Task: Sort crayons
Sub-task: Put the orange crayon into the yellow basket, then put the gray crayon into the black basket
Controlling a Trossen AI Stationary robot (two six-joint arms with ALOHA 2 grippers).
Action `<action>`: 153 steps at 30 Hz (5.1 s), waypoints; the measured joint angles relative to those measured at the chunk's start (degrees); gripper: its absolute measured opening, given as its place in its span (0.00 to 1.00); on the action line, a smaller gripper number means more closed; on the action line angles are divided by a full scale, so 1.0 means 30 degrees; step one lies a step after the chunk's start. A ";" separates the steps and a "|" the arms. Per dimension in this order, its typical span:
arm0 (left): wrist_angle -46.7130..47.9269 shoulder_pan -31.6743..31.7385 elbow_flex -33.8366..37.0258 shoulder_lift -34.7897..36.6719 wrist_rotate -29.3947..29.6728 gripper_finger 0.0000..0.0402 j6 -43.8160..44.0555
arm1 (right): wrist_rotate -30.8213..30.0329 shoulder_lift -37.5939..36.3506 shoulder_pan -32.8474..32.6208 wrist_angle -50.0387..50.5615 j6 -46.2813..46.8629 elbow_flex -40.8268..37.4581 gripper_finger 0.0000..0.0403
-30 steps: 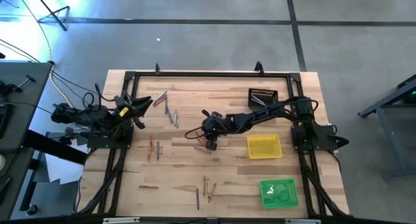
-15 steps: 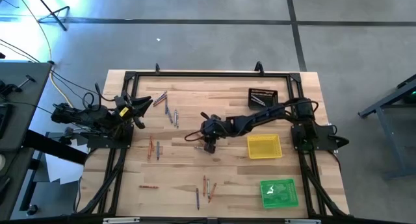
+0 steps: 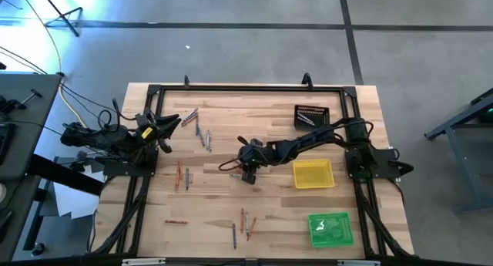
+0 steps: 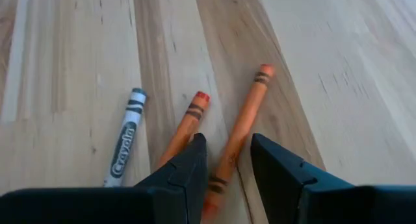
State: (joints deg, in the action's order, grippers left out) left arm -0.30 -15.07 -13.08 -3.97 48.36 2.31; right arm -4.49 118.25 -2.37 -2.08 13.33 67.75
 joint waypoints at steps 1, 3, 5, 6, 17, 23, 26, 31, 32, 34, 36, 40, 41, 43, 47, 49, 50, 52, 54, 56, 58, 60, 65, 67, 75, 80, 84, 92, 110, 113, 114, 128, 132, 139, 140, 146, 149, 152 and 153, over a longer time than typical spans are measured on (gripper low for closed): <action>0.0000 0.0003 0.0000 0.0000 0.0000 0.18 0.0000 | 0.0002 0.0077 0.0000 -0.0079 0.0123 0.0013 0.29; 0.0000 0.0006 0.0000 0.0000 0.0000 0.18 0.0000 | -0.0010 0.0199 0.0000 -0.0129 0.0239 0.0040 0.29; 0.0000 0.0003 0.0000 0.0000 -0.0004 0.18 0.0000 | -0.0030 0.0215 0.0000 -0.0117 0.0234 0.0044 0.29; 0.0000 0.0000 0.0000 0.0000 -0.0003 0.18 0.0000 | -0.0049 0.0227 0.0000 -0.0116 0.0216 0.0044 0.29; 0.0000 0.0001 0.0000 0.0000 -0.0006 0.18 0.0000 | -0.0247 0.0206 0.0385 0.0566 -0.0083 0.0080 0.04; 0.0045 0.0003 -0.0007 0.0000 -0.0007 0.18 0.0000 | -0.0294 -0.0986 0.0737 0.3006 -0.0619 -0.0020 0.01; 0.0090 0.0000 -0.0007 0.0000 0.0000 0.18 0.0000 | -0.0958 -0.2308 0.0862 0.5084 -0.0943 -0.0063 0.01; 0.0158 0.0000 -0.0007 0.0000 -0.0007 0.18 0.0002 | -0.3211 -0.4951 0.0660 1.0236 -0.0104 -0.0036 0.01; 0.0131 0.0000 -0.0007 0.0000 -0.0003 0.18 0.0007 | -0.3490 -0.5569 0.0536 1.1073 0.0259 -0.0036 0.01; 0.0171 0.0000 -0.0008 0.0000 -0.0007 0.18 0.0007 | -0.3947 -0.6673 0.0158 1.2867 0.1350 -0.0005 0.00; 0.0164 0.0000 -0.0007 0.0000 -0.0015 0.18 0.0007 | -0.4022 -0.7590 -0.0349 1.4942 0.2659 0.0000 0.00; 0.0142 -0.0005 -0.0015 -0.0046 -0.0020 0.18 0.0007 | -0.3968 -0.9121 -0.1803 1.8526 0.5799 -0.0007 0.00; 0.0149 0.0000 -0.0010 -0.0051 -0.0015 0.18 0.0007 | -0.3944 -0.9337 -0.2244 1.9382 0.6631 -0.0007 0.00; 0.0125 -0.0006 -0.0007 -0.0051 -0.0012 0.18 0.0007 | -0.3894 -0.9649 -0.3217 2.0774 0.8280 -0.0015 0.00; -0.0171 0.0000 -0.0007 -0.0051 0.0065 0.18 -0.0315 | -0.3105 -0.9892 -0.4784 2.2426 0.9633 -0.0015 0.00; -0.0543 0.0000 -0.0008 -0.0051 0.0066 0.18 -0.0842 | -0.2817 -0.9892 -0.5251 2.2776 1.0220 -0.0015 0.00; -0.0815 0.0000 -0.0010 -0.0051 0.0066 0.18 -0.1140 | -0.2751 -0.9892 -0.5457 2.2925 1.0470 -0.0015 0.00; -0.1391 -0.0002 -0.0009 -0.0051 0.0068 0.18 -0.1821 | -0.2458 -0.9892 -0.5733 2.3297 1.0670 -0.0015 0.00; -0.1812 0.0000 -0.0007 -0.0051 0.0066 0.18 -0.2556 | -0.2339 -0.9892 -0.5873 2.3673 1.1121 -0.0028 0.00; -0.2386 0.0000 -0.0007 -0.0051 0.0066 0.18 -0.3163 | -0.1972 -0.9914 -0.5887 2.3831 1.1665 -0.0304 0.00; -0.2740 -0.0001 -0.0007 -0.0051 0.0072 0.18 -0.3756 | -0.1513 -0.9911 -0.5885 2.3763 1.2141 -0.0888 0.00; -0.3207 0.0000 -0.0007 -0.0051 0.0073 0.18 -0.4190 | -0.0653 -0.9914 -0.5872 2.3148 1.2749 -0.1680 0.00; -0.4037 -0.0007 -0.0007 -0.0055 0.0066 0.18 -0.5283 | 0.0178 -0.9900 -0.5982 2.1187 1.3836 -0.3549 0.00; -0.4249 -0.0007 -0.0007 -0.0051 0.0066 0.18 -0.5482 | 0.0135 -0.9900 -0.5982 2.0811 1.4081 -0.3946 0.00; -0.4449 -0.0007 -0.0007 -0.0051 0.0066 0.18 -0.5819 | 0.0066 -0.9900 -0.5977 2.0931 1.4967 -0.4109 0.10; -0.4452 -0.0007 -0.0007 -0.0051 0.0066 0.18 -0.5858 | 0.0925 -0.9900 -0.5960 2.1061 1.4940 -0.4102 0.23; -0.4645 -0.0007 -0.0007 -0.0051 0.0066 0.18 -0.6200 | 0.1969 -0.9900 -0.5836 2.1366 1.5006 -0.4102 0.29; -0.5428 -0.0007 -0.0007 -0.0051 0.0066 0.18 -0.7008 | 0.1874 -0.9907 -0.5128 2.1734 1.3640 -0.1092 0.26; -0.4566 -0.0007 -0.0007 -0.0051 -0.0128 0.18 -0.5705 | -0.0890 -0.7177 -0.2571 0.6749 0.1190 0.1821 0.21; -0.4308 -0.0007 -0.0007 -0.0058 -0.0153 0.18 -0.5292 | -0.0458 -0.5930 -0.1893 0.6284 0.0044 0.1807 0.21; -0.4338 -0.0007 -0.0007 -0.0058 -0.0153 0.18 -0.5300 | -0.0448 -0.5569 -0.1678 0.6155 -0.0177 0.1807 0.21; -0.4368 -0.0015 -0.0007 -0.0058 -0.0153 0.18 -0.5801 | 0.1244 -0.1318 -0.0132 0.4108 0.1349 0.1785 0.21; -0.4592 -0.0015 -0.0007 -0.0058 -0.0153 0.18 -0.6164 | 0.1652 -0.1230 -0.0299 0.3763 0.1566 0.1785 0.21; -0.4590 -0.0015 -0.0007 -0.0058 -0.0153 0.18 -0.6202 | 0.3156 -0.1208 -0.0638 0.3761 0.2536 0.1785 0.21; -0.4524 -0.0015 -0.0007 -0.0058 -0.0153 0.18 -0.5988 | 0.3176 -0.1201 -0.0732 0.3758 0.2534 0.1785 0.21; -0.3830 -0.0015 -0.0007 -0.0058 -0.0160 0.18 -0.4205 | 0.3166 -0.1193 -0.1458 0.3750 0.2416 0.1785 0.21; -0.3016 -0.0015 -0.0007 -0.0058 -0.0160 0.18 -0.3253 | 0.2805 -0.1187 -0.1767 0.3751 0.2236 0.1785 0.21; -0.2219 -0.0015 -0.0007 -0.0058 -0.0160 0.18 -0.2300 | 0.2200 -0.0984 -0.1920 0.3750 0.1877 0.1792 0.21; -0.1952 -0.0015 -0.0007 -0.0058 -0.0163 0.18 -0.1971 | 0.2030 -0.0884 -0.1913 0.3792 0.1819 0.1792 0.21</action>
State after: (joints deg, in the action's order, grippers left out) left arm -6.15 -15.11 -13.10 -4.14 47.87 -3.61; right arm 1.60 115.60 -8.11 9.29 18.79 73.12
